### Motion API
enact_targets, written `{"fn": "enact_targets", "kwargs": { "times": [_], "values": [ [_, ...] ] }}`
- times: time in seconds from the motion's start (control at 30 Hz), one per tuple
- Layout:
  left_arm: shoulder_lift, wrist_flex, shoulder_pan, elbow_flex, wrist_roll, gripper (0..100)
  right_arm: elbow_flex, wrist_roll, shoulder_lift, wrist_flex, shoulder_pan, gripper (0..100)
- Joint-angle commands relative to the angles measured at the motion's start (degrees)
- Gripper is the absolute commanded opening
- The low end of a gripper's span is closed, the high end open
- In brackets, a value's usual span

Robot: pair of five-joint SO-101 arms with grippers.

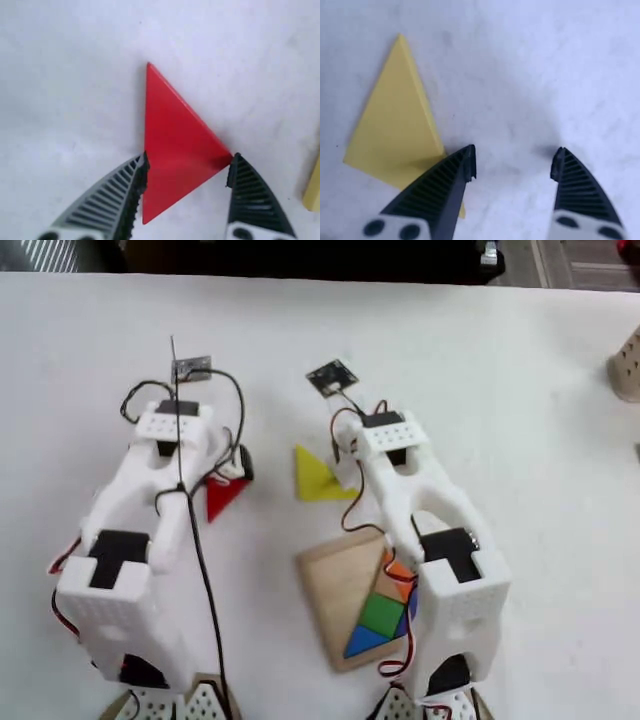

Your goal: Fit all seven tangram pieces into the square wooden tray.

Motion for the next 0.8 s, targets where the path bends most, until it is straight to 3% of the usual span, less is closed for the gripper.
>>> {"fn": "enact_targets", "kwargs": {
  "times": [0.0,0.33,0.57,0.77],
  "values": [
    [-1.01,-0.53,-0.31,0.18,-0.26,26,-2.46,0.62,-0.48,-0.84,-0.48,24.1],
    [-1.54,-1.23,-0.22,-0.26,-4.13,27,-2.46,0.62,-0.48,-0.84,-0.48,24.1],
    [-1.01,5.27,1.98,-2.73,-7.03,48,-2.37,0.62,-0.48,-0.75,-0.48,24.1],
    [-1.01,3.34,1.10,-2.20,-2.81,50,-2.37,0.62,-0.48,-0.75,-0.48,24.1]
  ]
}}
